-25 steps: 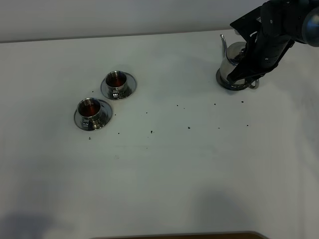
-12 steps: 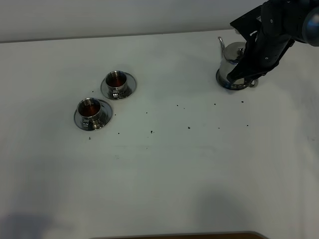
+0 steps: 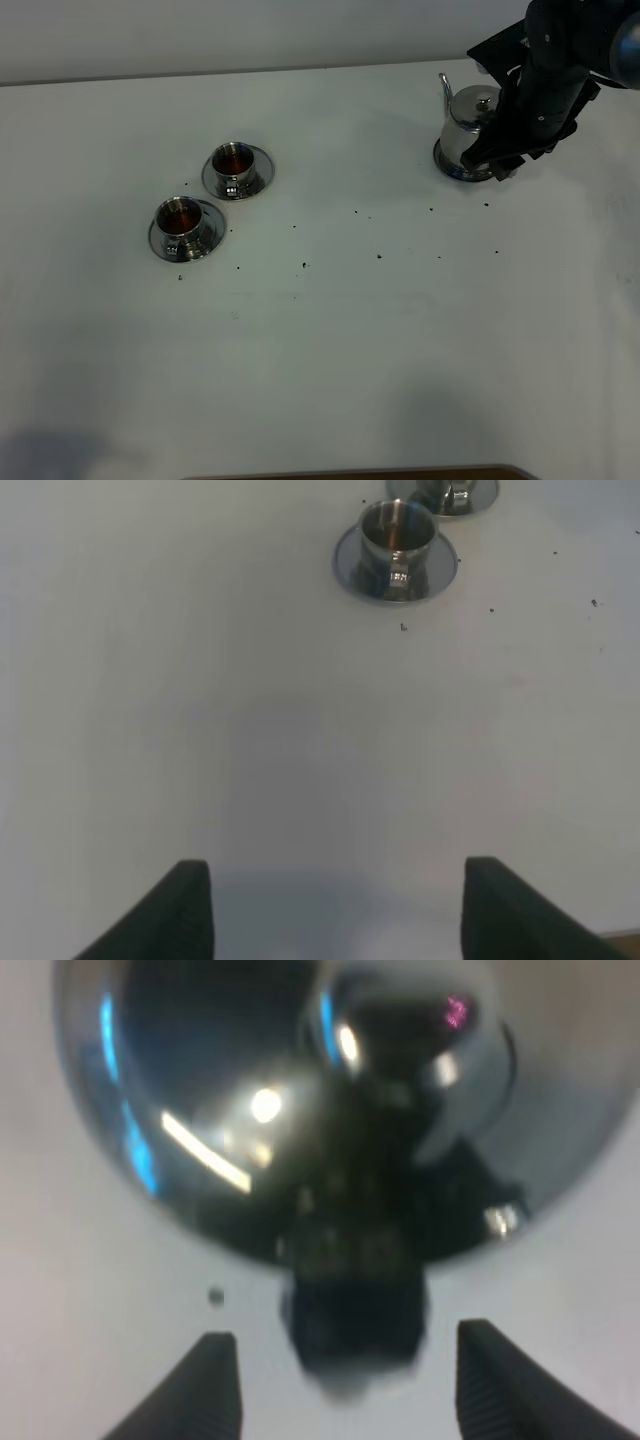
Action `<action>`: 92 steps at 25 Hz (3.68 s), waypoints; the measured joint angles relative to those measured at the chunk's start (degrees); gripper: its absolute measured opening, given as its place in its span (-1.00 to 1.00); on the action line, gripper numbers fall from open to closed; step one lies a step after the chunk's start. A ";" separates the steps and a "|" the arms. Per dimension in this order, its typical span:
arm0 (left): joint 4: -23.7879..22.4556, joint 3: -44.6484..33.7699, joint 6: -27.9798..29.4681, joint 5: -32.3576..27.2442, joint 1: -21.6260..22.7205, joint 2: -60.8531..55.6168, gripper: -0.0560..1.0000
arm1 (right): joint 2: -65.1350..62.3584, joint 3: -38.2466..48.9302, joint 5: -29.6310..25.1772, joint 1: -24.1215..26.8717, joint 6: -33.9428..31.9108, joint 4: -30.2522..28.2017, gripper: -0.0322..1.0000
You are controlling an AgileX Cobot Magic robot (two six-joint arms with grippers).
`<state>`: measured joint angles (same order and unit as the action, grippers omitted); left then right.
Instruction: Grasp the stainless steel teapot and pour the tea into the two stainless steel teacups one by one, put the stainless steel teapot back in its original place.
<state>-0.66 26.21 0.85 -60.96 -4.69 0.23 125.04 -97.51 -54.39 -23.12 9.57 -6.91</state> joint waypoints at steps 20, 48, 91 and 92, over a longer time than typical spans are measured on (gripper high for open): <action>0.00 0.00 0.00 0.00 0.00 0.00 0.22 | -37.43 29.86 -15.06 0.05 -12.42 -3.87 -0.01; 0.00 0.00 0.00 0.00 0.00 0.00 0.22 | -96.59 67.40 -9.42 0.18 -10.15 3.43 -0.10; 0.00 0.00 0.00 0.00 0.00 0.00 0.22 | -125.39 67.44 -9.47 20.64 -9.57 3.69 -0.15; 0.00 0.00 0.00 0.00 0.00 0.00 0.22 | -125.39 67.44 -9.47 20.64 -9.57 3.69 -0.15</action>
<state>-0.66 26.21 0.85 -60.96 -4.69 0.23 -0.35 -30.07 -63.86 -2.48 0.00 -3.22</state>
